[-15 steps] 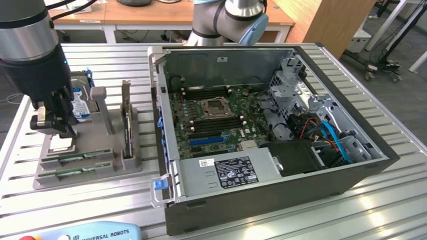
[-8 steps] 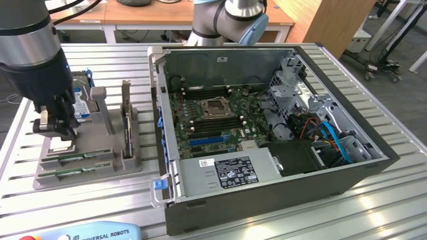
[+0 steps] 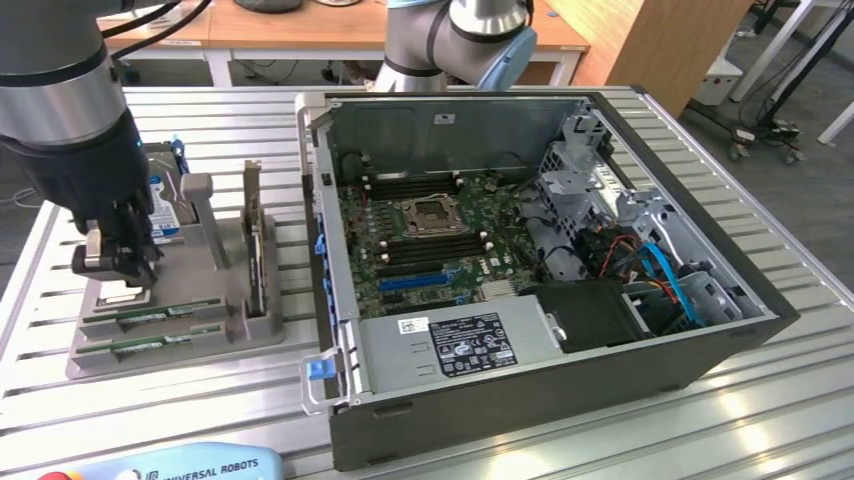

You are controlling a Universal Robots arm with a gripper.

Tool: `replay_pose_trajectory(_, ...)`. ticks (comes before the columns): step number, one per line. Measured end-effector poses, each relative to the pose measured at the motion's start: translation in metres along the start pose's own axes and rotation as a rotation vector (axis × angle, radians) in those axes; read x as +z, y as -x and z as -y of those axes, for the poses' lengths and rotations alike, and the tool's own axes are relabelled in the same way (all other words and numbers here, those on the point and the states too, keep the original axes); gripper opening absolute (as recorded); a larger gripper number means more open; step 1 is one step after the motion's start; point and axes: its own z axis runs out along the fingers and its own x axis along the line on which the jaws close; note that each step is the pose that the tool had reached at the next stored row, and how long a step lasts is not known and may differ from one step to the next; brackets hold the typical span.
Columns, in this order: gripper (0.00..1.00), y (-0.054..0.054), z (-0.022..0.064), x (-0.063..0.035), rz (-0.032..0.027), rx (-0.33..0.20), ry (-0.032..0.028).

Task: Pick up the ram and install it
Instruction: 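Pick up the ram and move it above insertion slot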

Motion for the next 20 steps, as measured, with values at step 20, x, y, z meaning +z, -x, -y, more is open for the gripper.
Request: replay_pose_trajectory(20, 0.36, -0.014, -0.0003, 0.0040, 0.0000, 0.000, -0.0001)
